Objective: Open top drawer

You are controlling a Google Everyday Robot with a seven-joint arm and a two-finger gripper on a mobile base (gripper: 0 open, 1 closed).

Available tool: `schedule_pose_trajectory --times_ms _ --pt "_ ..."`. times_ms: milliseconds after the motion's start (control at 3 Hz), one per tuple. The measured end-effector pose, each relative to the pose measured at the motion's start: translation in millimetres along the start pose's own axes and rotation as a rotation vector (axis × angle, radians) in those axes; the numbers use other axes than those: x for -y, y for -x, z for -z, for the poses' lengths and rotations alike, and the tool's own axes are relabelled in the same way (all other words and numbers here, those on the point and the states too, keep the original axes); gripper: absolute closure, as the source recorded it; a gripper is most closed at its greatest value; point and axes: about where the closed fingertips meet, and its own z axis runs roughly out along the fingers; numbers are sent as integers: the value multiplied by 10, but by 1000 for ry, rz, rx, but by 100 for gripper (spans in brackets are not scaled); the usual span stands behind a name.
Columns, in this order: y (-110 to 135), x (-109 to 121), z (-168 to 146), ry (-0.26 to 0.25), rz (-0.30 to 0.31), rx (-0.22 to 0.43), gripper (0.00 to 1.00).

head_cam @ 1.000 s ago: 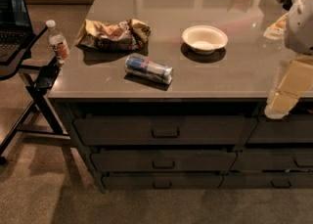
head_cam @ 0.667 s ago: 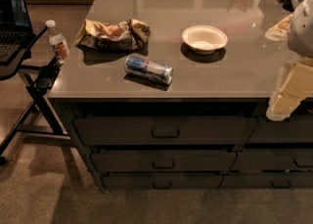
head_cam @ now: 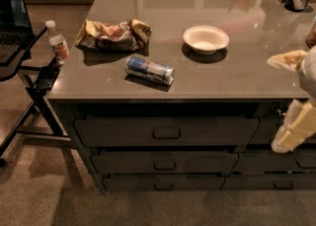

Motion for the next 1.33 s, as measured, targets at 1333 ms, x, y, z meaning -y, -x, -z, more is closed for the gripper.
schedule_pose_trajectory --times_ms 1333 --pt "112 -603 -1053 50 209 35 0"
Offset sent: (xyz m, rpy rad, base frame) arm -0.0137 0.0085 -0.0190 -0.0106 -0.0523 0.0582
